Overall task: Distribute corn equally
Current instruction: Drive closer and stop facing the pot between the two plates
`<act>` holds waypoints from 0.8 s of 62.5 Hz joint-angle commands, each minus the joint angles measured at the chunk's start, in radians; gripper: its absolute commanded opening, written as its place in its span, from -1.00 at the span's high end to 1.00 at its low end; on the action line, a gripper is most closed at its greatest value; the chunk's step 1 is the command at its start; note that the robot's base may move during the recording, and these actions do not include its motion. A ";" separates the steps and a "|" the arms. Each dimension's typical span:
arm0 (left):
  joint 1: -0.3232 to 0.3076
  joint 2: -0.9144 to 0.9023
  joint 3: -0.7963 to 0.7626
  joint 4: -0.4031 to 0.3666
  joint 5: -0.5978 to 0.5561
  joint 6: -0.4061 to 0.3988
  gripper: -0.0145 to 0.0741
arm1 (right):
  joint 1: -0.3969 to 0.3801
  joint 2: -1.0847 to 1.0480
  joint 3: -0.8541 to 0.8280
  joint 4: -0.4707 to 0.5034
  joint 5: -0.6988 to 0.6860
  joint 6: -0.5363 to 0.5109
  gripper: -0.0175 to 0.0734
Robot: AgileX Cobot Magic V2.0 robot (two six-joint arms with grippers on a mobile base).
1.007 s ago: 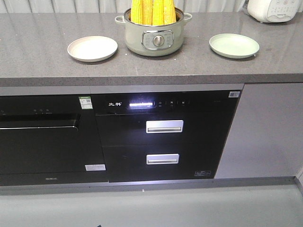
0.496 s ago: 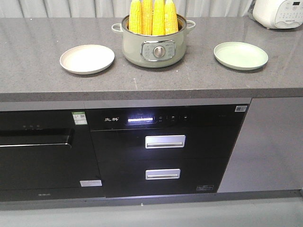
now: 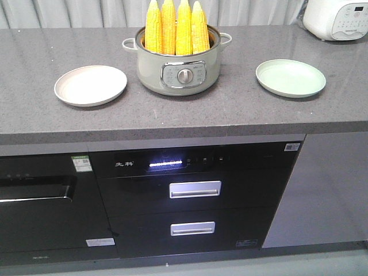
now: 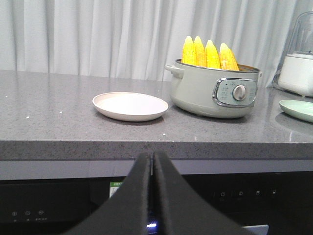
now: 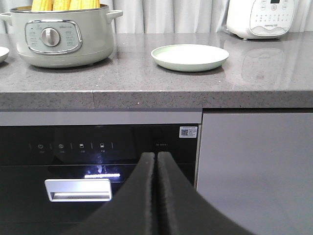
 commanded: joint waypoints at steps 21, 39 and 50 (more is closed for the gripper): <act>-0.004 0.015 -0.001 -0.003 -0.060 -0.007 0.69 | 0.001 0.015 0.010 0.000 -0.058 -0.002 0.63; -0.004 0.015 -0.001 -0.003 -0.060 -0.007 0.69 | 0.001 0.015 0.010 0.000 -0.058 -0.002 0.63; -0.004 0.015 -0.001 -0.003 -0.060 -0.007 0.69 | 0.001 0.015 0.010 0.000 -0.058 -0.002 0.63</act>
